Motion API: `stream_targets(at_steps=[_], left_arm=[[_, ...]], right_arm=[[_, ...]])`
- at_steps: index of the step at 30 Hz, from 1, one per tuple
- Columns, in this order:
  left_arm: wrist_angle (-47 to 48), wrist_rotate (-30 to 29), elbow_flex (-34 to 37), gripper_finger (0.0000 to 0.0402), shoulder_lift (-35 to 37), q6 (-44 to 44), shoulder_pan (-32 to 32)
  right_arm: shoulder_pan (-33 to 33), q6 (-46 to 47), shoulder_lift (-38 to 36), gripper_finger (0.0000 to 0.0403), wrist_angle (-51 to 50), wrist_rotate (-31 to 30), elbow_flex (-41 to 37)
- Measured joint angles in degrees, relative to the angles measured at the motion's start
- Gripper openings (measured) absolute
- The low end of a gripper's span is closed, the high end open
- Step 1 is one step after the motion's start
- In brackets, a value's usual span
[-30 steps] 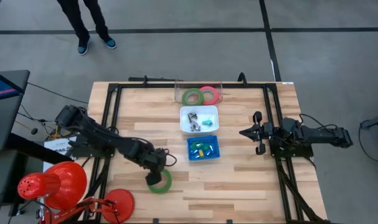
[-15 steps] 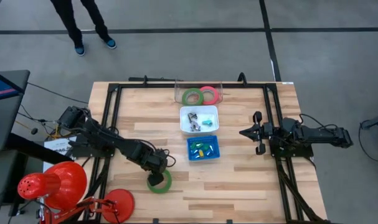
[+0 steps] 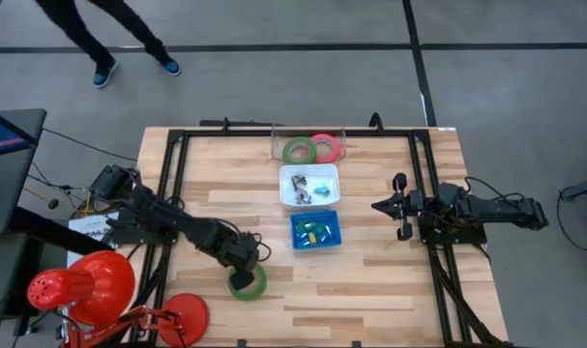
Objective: Pick and place Stapler, Stapler remover, tape
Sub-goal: Put the green tape into the transparent bin
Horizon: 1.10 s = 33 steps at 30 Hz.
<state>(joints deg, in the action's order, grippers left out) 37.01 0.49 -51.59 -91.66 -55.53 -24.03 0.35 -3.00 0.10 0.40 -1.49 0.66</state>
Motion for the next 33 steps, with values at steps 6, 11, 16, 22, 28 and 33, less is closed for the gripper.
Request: stream_targets(at_steps=[6,11,16,22,28,33], left_arm=[[-0.1,-0.5,-0.1,0.0306,-0.8,-0.4,-1.4],[-0.1,-0.9,-0.1,0.0301,-3.5,-0.9,-1.4],[-0.1,-1.0,-0.2,0.0301,-5.4,-1.9,-1.4],[0.0,-1.3,-0.2,0.0292,-5.3,-3.4,-1.4],[0.4,-1.3,0.0,0.0245,-5.2,-3.4,-1.2],[-0.3,0.5,-0.2,0.0202,-4.8,-3.5,-1.0]], right_arm=[[0.0,0.0,0.0,0.0001,0.0,0.0,0.0],[0.0,0.0,0.0,0.0001,0.0,0.0,0.0],[0.0,0.0,0.0,0.0001,0.0,0.0,0.0],[0.0,0.0,0.0,0.0001,0.0,0.0,0.0],[0.0,0.0,0.0,0.0001,0.0,0.0,0.0],[0.0,0.0,0.0,0.0001,0.0,0.0,0.0]])
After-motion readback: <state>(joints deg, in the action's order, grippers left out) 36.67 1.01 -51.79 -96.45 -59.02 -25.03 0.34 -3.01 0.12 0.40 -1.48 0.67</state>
